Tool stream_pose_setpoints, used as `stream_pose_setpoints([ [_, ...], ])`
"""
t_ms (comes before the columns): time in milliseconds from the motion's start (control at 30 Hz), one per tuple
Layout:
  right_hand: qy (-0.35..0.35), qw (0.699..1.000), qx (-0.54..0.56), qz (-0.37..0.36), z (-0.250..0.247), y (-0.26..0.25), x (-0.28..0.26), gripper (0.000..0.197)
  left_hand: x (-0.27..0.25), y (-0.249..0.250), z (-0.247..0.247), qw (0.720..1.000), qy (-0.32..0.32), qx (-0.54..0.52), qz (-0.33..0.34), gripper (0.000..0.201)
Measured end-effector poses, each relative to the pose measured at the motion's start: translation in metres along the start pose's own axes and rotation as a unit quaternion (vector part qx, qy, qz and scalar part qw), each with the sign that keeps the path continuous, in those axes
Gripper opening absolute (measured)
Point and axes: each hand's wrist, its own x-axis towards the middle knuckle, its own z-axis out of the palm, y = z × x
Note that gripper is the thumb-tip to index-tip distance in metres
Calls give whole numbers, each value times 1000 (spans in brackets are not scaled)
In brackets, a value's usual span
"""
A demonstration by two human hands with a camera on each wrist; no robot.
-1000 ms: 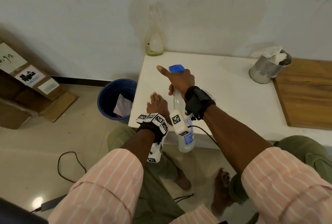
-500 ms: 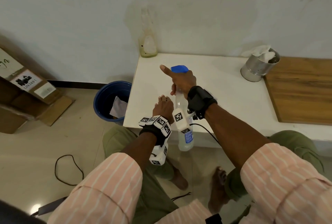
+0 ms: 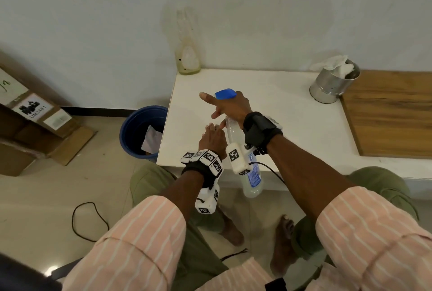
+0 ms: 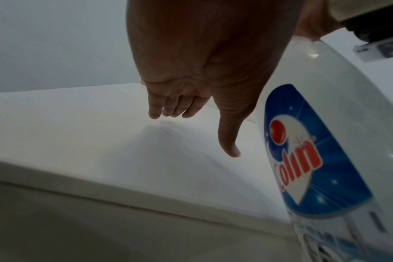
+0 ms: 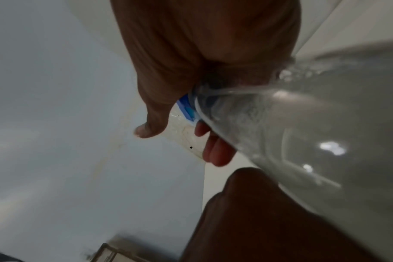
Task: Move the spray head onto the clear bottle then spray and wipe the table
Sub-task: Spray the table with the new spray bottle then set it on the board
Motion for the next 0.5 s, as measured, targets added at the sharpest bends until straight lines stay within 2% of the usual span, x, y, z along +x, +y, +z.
stream_pose_setpoints([
  [133,44,999,-23,-1,-4,1,2,70,-2,-1,-2,1000,13,-2,-4,72],
  [267,153,983,65,75,-39,12,3,88,-2,2,1,1000,7,-19,-10,80],
  [367,220,968,51,109,-63,28,-4,80,-3,4,7,999,-1,-23,-23,84],
  [433,209,971,29,117,-66,37,-11,73,-6,4,9,999,3,-25,-36,74],
  [500,138,985,28,96,-59,43,-19,75,-10,1,7,998,23,-26,-59,62],
])
